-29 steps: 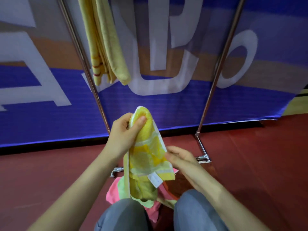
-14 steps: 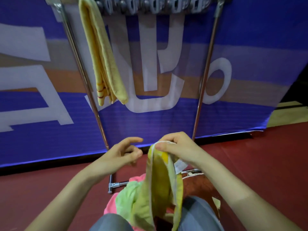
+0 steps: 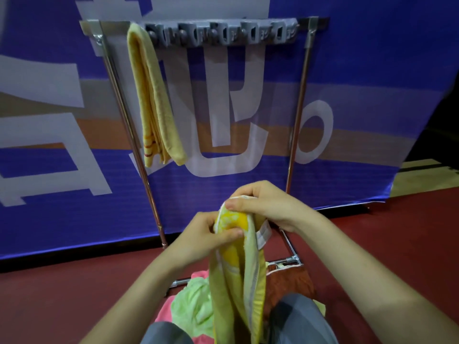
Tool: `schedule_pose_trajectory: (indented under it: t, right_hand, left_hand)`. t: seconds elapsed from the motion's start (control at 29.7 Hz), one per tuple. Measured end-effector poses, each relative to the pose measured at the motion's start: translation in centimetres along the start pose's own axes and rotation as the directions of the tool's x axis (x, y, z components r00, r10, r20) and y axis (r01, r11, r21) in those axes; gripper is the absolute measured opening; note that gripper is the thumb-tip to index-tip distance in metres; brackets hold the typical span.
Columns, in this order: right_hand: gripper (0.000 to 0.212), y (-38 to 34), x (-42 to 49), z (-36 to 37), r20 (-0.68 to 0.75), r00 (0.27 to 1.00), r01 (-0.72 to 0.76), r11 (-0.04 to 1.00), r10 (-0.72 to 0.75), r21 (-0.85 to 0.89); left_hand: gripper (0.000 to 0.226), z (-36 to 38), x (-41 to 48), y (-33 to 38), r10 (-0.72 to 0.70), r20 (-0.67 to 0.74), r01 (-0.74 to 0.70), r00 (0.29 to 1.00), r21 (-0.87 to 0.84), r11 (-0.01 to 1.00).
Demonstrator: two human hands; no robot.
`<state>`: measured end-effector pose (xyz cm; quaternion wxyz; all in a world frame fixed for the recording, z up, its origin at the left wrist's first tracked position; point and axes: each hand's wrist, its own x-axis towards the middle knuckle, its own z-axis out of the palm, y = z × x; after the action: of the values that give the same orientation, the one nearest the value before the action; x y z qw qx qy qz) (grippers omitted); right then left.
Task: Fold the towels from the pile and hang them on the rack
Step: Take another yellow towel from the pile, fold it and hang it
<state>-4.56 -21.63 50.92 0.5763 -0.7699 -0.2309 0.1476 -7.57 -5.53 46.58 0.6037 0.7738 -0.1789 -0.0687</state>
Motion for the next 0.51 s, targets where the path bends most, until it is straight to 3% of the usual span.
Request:
schedule_pose_trajectory:
  t: [0.17, 0.24, 0.4, 0.51]
  right_hand:
    - [0.039, 3.8, -2.7, 0.4, -0.017, 0.989, -0.129, 0.905, 0.149, 0.404]
    - [0.023, 5.0, -3.5, 1.1, -0.016, 0.993, -0.097, 0.901, 0.114, 0.423]
    - [0.029, 4.5, -3.8, 1.9, -0.225, 0.969, 0.023, 0.866, 0.104, 0.499]
    - [0.025, 3.3, -3.5, 1.5, -0.281, 0.959, 0.100, 0.871, 0.045, 0.482]
  left_hand:
    - [0.013, -0.1, -0.7, 0.7, -0.029, -0.093, 0.025, 0.995, -0.042, 0.999]
    - [0.014, -0.1, -1.1, 0.9, -0.050, -0.107, 0.047, 0.993, -0.036, 0.998]
    - [0.005, 0.2, -2.0, 1.2, -0.085, -0.078, 0.084, 0.993, -0.023, 0.996]
    - [0.026, -0.1, -2.7, 1.6, -0.123, 0.036, 0.124, 0.992, -0.045, 0.991]
